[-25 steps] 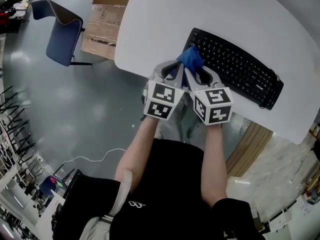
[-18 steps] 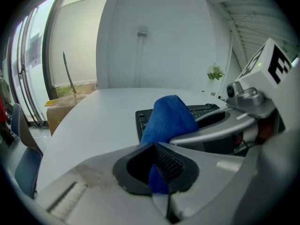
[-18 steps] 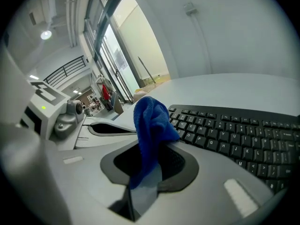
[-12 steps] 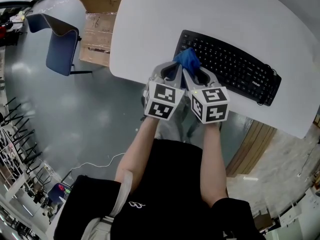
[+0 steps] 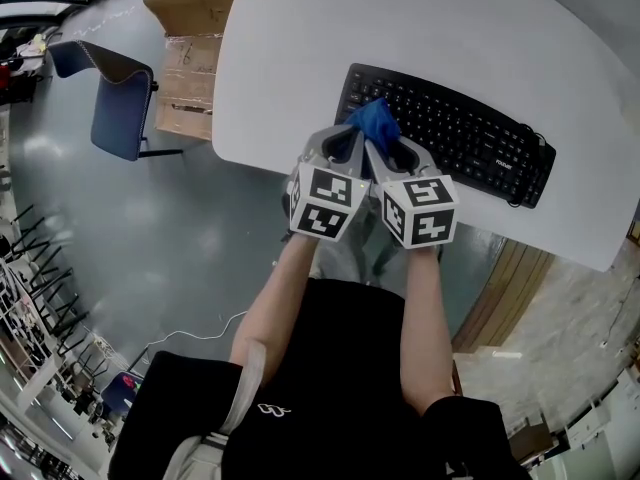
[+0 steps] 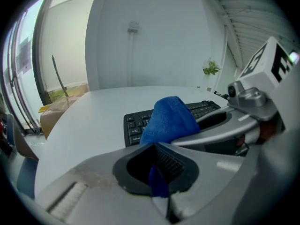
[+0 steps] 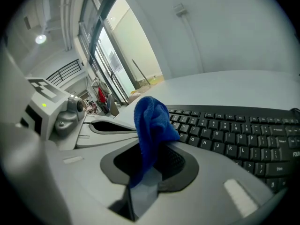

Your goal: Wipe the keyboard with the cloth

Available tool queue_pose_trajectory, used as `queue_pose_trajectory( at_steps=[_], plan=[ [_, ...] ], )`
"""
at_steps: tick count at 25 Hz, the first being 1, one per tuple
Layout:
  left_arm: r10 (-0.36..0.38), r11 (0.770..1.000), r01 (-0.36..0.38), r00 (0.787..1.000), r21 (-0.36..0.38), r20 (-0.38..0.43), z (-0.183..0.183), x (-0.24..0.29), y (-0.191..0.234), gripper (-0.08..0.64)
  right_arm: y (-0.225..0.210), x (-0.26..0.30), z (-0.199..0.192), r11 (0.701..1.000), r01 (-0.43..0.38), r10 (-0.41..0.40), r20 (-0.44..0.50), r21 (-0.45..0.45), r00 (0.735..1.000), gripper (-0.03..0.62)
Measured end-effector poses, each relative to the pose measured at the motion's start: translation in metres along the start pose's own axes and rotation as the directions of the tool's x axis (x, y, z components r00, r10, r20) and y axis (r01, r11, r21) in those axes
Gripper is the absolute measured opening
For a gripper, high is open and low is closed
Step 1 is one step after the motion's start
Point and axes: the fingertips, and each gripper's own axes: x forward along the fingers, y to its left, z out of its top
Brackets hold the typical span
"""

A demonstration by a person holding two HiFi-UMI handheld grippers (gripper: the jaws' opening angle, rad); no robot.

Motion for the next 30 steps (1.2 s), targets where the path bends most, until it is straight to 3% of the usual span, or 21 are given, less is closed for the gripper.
queue_pose_trajectory(
  at_steps=[30],
  plan=[
    [-0.098,0.991,0.099,0.995,0.095,-0.025,0.025,0.032,-0.077,-0.004,-0.063,-0.056,-0.013,0.992,0.089,-0.092,0.035,0.084,0.995,0.095]
  ],
)
